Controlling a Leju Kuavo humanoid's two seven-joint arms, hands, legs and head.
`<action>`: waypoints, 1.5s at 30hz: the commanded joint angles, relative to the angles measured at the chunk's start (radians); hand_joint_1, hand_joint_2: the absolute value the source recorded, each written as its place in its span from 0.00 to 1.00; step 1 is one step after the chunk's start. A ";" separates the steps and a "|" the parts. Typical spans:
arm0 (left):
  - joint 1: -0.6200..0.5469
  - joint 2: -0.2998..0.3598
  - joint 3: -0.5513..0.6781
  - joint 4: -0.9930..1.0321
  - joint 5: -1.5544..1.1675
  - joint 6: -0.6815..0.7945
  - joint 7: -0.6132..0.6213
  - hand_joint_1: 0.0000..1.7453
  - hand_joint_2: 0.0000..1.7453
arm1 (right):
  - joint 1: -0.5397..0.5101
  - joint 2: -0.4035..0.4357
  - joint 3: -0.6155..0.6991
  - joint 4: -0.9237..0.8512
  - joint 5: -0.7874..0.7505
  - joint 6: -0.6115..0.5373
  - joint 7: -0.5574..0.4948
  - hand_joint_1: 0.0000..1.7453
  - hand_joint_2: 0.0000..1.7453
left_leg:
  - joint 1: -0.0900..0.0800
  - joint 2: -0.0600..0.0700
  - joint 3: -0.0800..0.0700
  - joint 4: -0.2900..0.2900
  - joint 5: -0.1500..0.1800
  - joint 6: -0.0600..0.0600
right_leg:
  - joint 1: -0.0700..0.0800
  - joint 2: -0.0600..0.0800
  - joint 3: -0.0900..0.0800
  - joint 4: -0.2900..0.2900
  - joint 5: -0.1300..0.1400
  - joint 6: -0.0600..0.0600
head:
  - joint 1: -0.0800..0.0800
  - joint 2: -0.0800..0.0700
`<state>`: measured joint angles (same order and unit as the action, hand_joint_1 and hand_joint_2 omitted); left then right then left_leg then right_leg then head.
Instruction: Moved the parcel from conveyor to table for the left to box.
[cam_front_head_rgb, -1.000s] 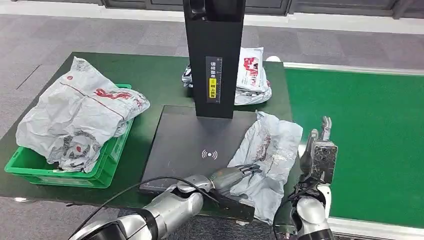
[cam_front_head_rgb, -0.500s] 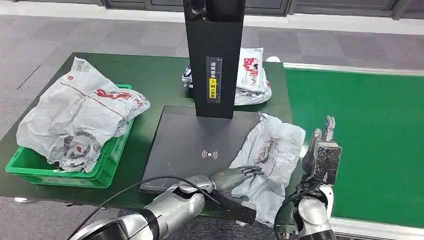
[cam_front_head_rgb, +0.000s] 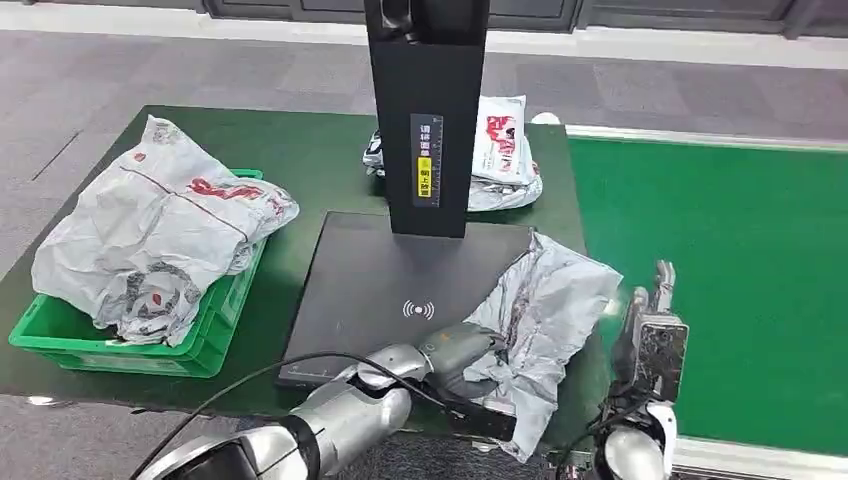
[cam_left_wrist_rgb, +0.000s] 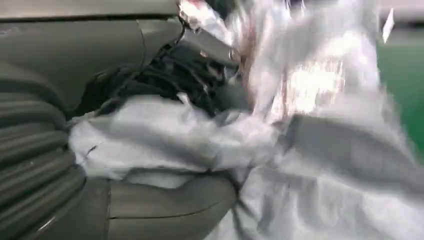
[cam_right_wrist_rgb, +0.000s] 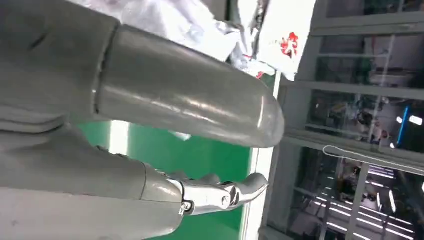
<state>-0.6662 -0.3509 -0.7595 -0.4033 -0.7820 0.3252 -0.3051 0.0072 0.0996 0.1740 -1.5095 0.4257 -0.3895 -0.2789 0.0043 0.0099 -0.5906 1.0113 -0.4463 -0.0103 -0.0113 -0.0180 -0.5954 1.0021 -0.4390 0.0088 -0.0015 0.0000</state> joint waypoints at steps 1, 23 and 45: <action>-0.095 0.129 0.157 -0.151 -0.042 0.030 0.038 1.00 1.00 | -0.040 0.027 -0.074 0.051 -0.014 0.023 -0.022 0.00 0.00 | 0.001 0.004 -0.002 0.000 0.001 -0.001 | 0.001 0.006 -0.004 0.000 0.003 -0.002 | 0.000 0.000; -0.061 0.261 0.215 -0.456 -0.476 0.241 0.257 1.00 1.00 | -0.118 -0.003 -0.050 0.156 -0.094 0.020 -0.065 0.00 0.00 | 0.001 0.002 -0.002 -0.002 0.002 -0.002 | 0.001 0.006 -0.004 -0.001 0.002 -0.002 | 0.000 0.000; 0.469 0.763 0.974 -1.079 -0.789 0.373 0.550 1.00 1.00 | -0.017 0.016 -0.093 0.078 -0.064 -0.023 -0.067 0.00 0.00 | 0.001 0.020 0.008 -0.010 -0.001 -0.011 | 0.004 0.024 -0.004 -0.001 -0.001 -0.011 | 0.000 0.000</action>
<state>-0.4622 0.4136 -0.2097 -1.3265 -1.5129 0.6973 0.3490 -0.0147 0.1022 0.1572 -1.4107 0.3411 -0.4139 -0.3735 0.0063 0.0202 -0.5913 1.0067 -0.4451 -0.0229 -0.0069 -0.0055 -0.6036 1.0063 -0.4417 -0.0034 -0.0015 0.0000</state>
